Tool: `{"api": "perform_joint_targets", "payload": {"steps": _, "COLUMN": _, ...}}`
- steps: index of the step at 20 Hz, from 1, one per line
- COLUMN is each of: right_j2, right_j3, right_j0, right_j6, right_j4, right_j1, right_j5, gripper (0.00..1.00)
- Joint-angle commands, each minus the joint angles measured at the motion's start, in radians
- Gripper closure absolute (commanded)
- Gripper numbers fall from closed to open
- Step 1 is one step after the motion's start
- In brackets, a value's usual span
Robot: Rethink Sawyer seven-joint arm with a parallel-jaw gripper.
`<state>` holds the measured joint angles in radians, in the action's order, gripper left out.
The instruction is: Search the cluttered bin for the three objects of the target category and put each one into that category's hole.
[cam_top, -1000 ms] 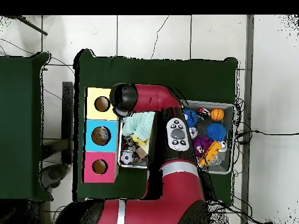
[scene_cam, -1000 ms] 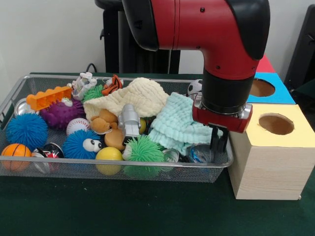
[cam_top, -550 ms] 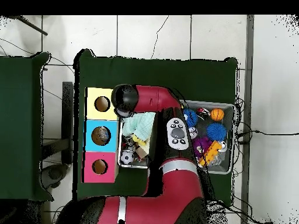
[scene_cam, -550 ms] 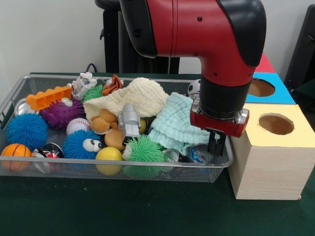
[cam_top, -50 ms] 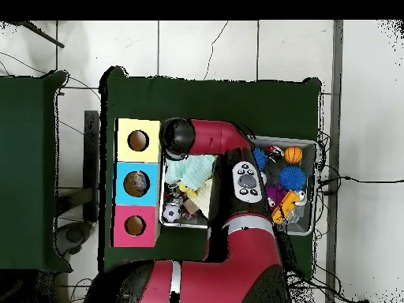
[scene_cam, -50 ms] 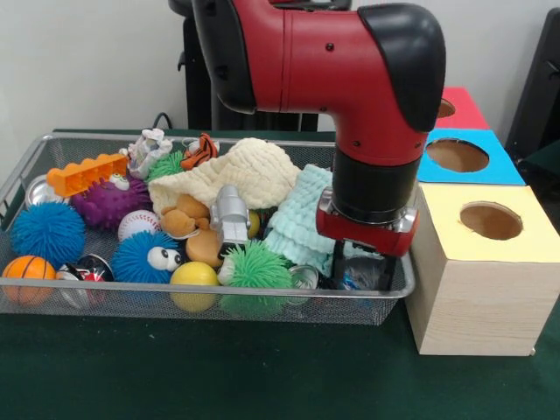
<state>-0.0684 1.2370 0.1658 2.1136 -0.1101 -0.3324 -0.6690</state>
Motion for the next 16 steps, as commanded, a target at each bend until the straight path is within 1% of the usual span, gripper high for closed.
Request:
{"api": "perform_joint_targets", "payload": {"steps": 1, "right_j2": -0.027, "right_j3": 0.082, "right_j0": 0.015, "right_j6": 0.024, "right_j4": -0.064, "right_j1": 0.059, "right_j5": 0.125, "gripper": 0.00}}
{"api": "perform_joint_targets", "payload": {"steps": 5, "right_j2": -0.027, "right_j3": 0.073, "right_j0": 0.017, "right_j6": 0.026, "right_j4": -0.079, "right_j1": 0.091, "right_j5": 0.154, "gripper": 0.00}}
{"api": "perform_joint_targets", "payload": {"steps": 8, "right_j2": -0.034, "right_j3": 0.057, "right_j0": 0.021, "right_j6": 0.010, "right_j4": -0.086, "right_j1": 0.107, "right_j5": 0.151, "gripper": 0.00}}
{"api": "perform_joint_targets", "payload": {"steps": 10, "right_j2": -0.048, "right_j3": 0.050, "right_j0": 0.031, "right_j6": -0.017, "right_j4": -0.094, "right_j1": 0.120, "right_j5": 0.150, "gripper": 0.00}}
{"api": "perform_joint_targets", "payload": {"steps": 13, "right_j2": -0.076, "right_j3": 0.063, "right_j0": 0.046, "right_j6": -0.036, "right_j4": -0.102, "right_j1": 0.142, "right_j5": 0.174, "gripper": 0.00}}
{"api": "perform_joint_targets", "payload": {"steps": 16, "right_j2": -0.094, "right_j3": 0.042, "right_j0": 0.052, "right_j6": -0.050, "right_j4": -0.103, "right_j1": 0.172, "right_j5": 0.186, "gripper": 0.00}}
